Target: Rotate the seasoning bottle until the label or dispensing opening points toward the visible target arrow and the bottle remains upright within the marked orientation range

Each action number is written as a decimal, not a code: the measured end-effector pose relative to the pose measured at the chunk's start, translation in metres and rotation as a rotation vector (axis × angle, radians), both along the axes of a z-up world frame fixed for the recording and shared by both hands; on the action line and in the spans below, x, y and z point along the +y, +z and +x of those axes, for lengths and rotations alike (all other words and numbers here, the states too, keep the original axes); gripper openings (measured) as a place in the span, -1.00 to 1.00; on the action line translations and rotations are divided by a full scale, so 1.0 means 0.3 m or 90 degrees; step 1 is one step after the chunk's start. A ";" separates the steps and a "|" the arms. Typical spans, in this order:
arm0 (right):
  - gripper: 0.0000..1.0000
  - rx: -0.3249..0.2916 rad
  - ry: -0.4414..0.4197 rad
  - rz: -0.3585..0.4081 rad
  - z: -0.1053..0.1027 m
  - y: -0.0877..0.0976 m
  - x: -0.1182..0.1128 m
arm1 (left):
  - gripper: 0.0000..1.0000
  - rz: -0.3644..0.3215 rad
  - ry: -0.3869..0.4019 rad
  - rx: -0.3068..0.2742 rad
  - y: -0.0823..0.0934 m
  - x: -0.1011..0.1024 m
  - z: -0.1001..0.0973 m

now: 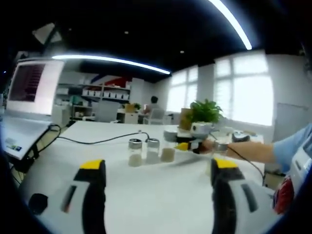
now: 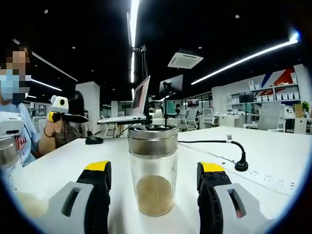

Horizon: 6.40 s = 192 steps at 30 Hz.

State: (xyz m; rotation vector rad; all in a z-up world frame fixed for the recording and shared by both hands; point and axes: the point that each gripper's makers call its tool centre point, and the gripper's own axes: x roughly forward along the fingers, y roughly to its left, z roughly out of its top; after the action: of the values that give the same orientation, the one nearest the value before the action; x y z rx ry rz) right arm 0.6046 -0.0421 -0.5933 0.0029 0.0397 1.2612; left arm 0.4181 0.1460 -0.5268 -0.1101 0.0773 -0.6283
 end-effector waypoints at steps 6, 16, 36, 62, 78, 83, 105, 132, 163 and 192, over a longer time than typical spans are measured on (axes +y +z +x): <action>0.29 -0.013 0.003 0.003 0.012 0.009 0.024 | 0.86 -0.005 -0.002 0.002 0.002 0.013 0.002; 0.13 -0.013 0.001 -0.013 0.027 -0.016 0.054 | 0.85 -0.013 0.010 0.002 0.008 0.030 0.000; -0.14 -0.006 -0.034 -0.017 0.028 -0.020 0.062 | 0.80 -0.015 0.013 0.007 0.003 0.041 0.004; -0.14 -0.035 -0.090 0.020 -0.096 0.092 -0.227 | 0.77 -0.010 0.012 0.020 -0.022 0.040 0.016; -0.14 -0.037 -0.159 0.032 -0.402 0.150 -0.510 | 0.73 -0.007 0.006 0.016 -0.016 0.039 0.002; -0.14 -0.028 -0.189 0.051 -0.488 0.149 -0.564 | 0.73 -0.002 0.009 0.016 -0.025 0.041 0.006; -0.14 -0.016 -0.116 0.025 -0.777 0.074 -0.381 | 0.70 -0.004 0.007 0.023 -0.033 0.036 0.011; -0.14 -0.033 -0.095 0.009 -0.902 0.083 0.074 | 0.69 -0.001 -0.001 0.027 -0.040 0.027 0.001; -0.14 -0.002 -0.290 -0.061 -0.590 -0.022 0.190 | 0.69 -0.016 0.016 0.012 -0.022 0.080 0.024; 0.04 -0.013 -0.272 -0.067 -0.664 0.000 0.158 | 0.68 -0.010 0.012 0.017 -0.027 0.067 0.010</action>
State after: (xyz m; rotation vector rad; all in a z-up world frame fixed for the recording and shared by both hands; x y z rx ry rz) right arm 0.4054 0.0054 -0.5932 -0.0879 0.0830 0.8310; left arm 0.4211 0.1661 -0.5349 -0.1345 0.0976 -0.6094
